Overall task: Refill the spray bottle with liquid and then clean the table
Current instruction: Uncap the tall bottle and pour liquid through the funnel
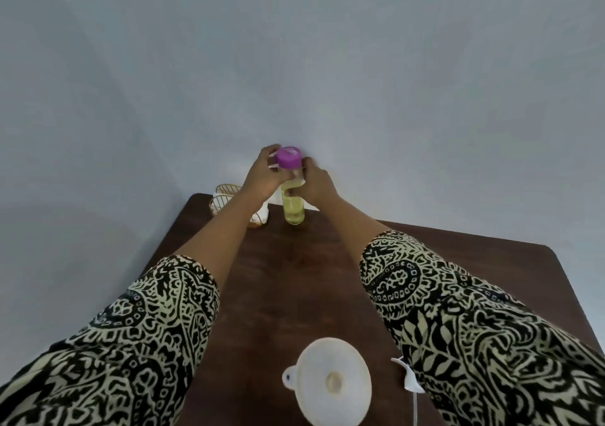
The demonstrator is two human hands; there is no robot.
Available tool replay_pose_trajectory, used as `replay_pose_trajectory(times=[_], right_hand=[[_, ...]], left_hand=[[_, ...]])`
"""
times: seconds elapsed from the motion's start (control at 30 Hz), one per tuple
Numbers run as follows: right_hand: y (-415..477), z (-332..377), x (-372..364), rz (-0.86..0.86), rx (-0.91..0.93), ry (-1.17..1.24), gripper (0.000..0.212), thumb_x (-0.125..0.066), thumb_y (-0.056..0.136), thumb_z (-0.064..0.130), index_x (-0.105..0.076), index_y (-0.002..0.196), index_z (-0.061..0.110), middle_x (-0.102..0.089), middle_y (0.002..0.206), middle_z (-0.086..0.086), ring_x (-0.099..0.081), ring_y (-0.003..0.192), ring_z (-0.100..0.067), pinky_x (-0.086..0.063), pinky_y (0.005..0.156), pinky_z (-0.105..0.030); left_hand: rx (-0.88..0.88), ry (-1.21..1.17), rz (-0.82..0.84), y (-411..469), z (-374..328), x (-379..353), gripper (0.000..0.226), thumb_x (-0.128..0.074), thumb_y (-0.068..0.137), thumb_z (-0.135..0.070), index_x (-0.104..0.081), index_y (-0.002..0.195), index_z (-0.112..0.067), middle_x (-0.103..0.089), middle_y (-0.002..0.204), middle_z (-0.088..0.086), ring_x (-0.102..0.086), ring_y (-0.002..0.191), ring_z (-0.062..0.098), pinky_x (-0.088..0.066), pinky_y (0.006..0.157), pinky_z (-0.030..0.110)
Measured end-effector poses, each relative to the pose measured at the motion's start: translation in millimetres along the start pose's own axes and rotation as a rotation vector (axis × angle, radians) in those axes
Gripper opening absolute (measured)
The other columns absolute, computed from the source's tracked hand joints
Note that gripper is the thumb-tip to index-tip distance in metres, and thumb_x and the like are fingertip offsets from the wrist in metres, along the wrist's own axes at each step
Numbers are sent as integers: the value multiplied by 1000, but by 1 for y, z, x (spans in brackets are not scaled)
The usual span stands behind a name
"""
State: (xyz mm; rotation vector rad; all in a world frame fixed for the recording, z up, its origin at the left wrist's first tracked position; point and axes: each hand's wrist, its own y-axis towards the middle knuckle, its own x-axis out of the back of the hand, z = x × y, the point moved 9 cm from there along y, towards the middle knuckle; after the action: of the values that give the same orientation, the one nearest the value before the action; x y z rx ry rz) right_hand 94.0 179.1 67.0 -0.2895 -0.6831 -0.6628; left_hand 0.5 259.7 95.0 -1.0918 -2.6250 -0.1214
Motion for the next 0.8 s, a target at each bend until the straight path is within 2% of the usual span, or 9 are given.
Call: replay_pose_trajectory(times=[0.1, 0.37, 0.5, 0.6, 0.67, 0.73, 0.8], right_hand=[[1, 0, 3, -70, 27, 14, 56, -81, 67, 24, -49, 110, 8, -65, 104, -8, -61, 94, -29, -45, 73, -34], [-55, 47, 43, -102, 155, 68, 55, -83, 63, 27, -54, 106, 10, -68, 99, -3, -63, 87, -22, -53, 78, -41], [-115, 96, 78, -118, 241, 59, 57, -84, 62, 30, -54, 108, 14, -68, 98, 1, -64, 88, -18, -53, 78, -38], [-168, 134, 99, -133, 280, 45, 56, -83, 63, 34, -54, 108, 17, -67, 96, 6, -64, 86, -12, -54, 75, -31], [-201, 157, 110, -144, 293, 45, 53, -81, 64, 36, -55, 107, 20, -66, 93, 9, -64, 84, -8, -54, 74, -29], [-234, 178, 115, -154, 307, 44, 51, -79, 64, 37, -55, 107, 22, -66, 91, 11, -64, 82, -6, -55, 73, -27], [-263, 195, 115, -155, 323, 41, 50, -78, 64, 37, -54, 106, 22, -66, 91, 11, -63, 82, -5, -54, 72, -25]], left_hand=[[-44, 27, -53, 4, 3, 2, 60, -83, 70, -12, -54, 123, -17, -63, 117, 2, -62, 107, 22, -50, 89, 27], [-215, 104, -87, -49, -55, 25, 59, -83, 71, -26, -55, 122, -19, -62, 112, -6, -62, 99, 15, -47, 78, 17], [-308, 85, -100, -107, -104, 48, 59, -83, 70, -30, -57, 122, -20, -64, 116, -8, -62, 102, 14, -51, 86, 26], [-378, 61, -101, -159, -137, 66, 63, -84, 70, -29, -54, 125, -25, -63, 118, -12, -62, 100, 6, -51, 82, 18], [-365, 41, -70, -190, -147, 73, 70, -85, 67, -29, -51, 128, -25, -62, 120, -11, -61, 103, 3, -49, 80, 13], [-305, -30, -15, -221, -148, 78, 71, -86, 62, -37, -55, 124, -23, -66, 114, -10, -63, 103, 6, -50, 83, 18], [-262, -132, 44, -246, -150, 84, 62, -86, 61, -35, -63, 116, -20, -73, 105, -6, -69, 98, 13, -54, 84, 31]])
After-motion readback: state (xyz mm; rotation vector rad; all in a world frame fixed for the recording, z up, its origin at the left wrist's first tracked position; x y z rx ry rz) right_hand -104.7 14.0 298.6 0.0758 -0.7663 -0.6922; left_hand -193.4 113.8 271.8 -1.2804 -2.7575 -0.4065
